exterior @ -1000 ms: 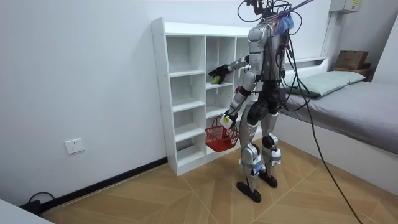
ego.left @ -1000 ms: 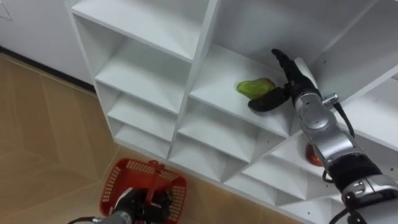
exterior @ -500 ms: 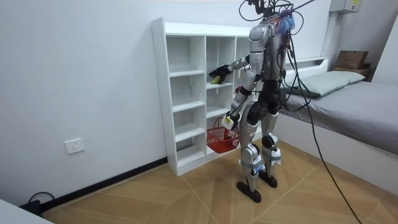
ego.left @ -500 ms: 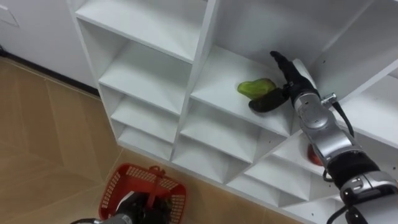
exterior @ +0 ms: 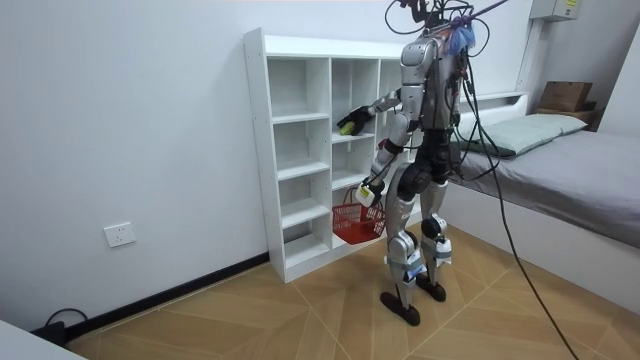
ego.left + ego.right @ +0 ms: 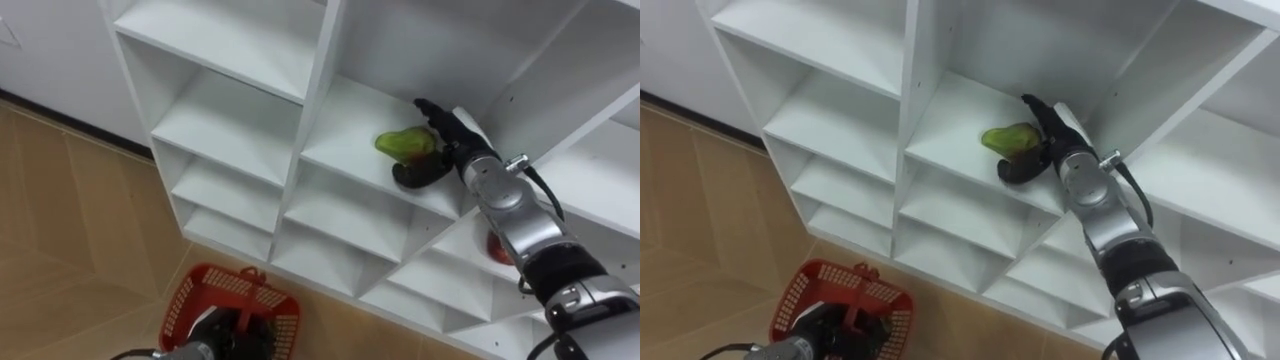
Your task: Collect fruits from the closet
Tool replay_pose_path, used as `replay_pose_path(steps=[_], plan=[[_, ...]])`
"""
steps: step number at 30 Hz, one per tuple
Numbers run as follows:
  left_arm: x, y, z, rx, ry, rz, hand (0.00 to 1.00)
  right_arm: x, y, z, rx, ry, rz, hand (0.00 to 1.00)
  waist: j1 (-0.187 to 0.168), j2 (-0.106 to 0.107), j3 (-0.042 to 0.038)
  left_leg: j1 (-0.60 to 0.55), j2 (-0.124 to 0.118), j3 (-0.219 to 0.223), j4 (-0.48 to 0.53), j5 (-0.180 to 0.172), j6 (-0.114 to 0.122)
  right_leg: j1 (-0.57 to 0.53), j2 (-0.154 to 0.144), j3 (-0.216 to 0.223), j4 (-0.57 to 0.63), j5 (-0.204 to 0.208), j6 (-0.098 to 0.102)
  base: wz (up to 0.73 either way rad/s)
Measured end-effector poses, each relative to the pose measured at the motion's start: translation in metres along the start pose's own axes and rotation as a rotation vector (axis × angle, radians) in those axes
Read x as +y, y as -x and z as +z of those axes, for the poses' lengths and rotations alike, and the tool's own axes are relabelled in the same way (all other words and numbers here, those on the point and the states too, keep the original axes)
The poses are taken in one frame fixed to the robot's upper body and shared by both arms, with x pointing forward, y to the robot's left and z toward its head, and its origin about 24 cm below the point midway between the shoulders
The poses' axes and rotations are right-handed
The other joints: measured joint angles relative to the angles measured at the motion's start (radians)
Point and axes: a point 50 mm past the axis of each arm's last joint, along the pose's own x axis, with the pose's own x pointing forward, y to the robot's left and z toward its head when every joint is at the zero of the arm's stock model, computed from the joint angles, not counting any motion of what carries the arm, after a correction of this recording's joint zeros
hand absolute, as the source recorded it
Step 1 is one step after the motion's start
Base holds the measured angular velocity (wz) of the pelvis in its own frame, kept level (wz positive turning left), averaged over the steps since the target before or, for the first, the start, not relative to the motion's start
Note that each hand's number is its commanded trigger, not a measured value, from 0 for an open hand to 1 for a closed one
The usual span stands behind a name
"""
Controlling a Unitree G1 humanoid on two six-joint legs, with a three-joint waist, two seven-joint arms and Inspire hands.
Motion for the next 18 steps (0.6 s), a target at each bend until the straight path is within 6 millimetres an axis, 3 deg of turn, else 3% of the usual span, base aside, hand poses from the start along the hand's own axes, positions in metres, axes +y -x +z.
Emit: replay_pose_path(steps=[12,13,15,16,18], plan=[[0.0002,0.0000,-0.0011,0.014,0.003,0.001,1.00,0.0002,-0.0006,0.0005,0.005,0.001,0.033,0.00,-0.003,-0.001,-0.0008,-0.001,-0.001,-0.003,0.000,0.000,0.000,0.000,0.001,-0.001,-0.001,0.001,0.000,0.00],[0.0002,0.0000,-0.0011,0.014,0.003,0.001,1.00,-0.0002,-0.0009,0.0013,0.007,0.001,0.035,0.22,-0.004,-0.001,-0.0008,-0.001,-0.001,-0.003,0.000,0.000,0.000,0.000,0.001,-0.001,-0.001,0.002,0.000,0.00],[0.0002,0.0000,-0.0011,0.014,0.003,0.001,1.00,-0.0004,-0.0011,0.0017,0.008,0.002,0.039,0.82,-0.004,-0.001,-0.0009,-0.001,0.000,-0.003,0.000,0.000,0.000,0.000,0.002,-0.001,-0.001,0.002,0.000,0.00],[0.0003,0.0000,-0.0011,0.014,0.003,0.001,1.00,-0.0007,-0.0011,0.0017,0.008,0.002,0.041,1.00,-0.004,-0.002,-0.0014,-0.001,-0.001,-0.003,-0.001,0.000,0.000,0.000,0.002,-0.001,-0.001,0.002,0.000,0.00],[0.0003,0.0000,-0.0012,0.014,0.003,0.001,1.00,-0.0014,-0.0010,0.0015,0.009,0.004,0.040,1.00,-0.004,-0.004,-0.0026,-0.001,-0.001,-0.004,-0.002,0.000,0.000,0.000,0.002,-0.003,-0.002,0.002,0.000,0.00]])
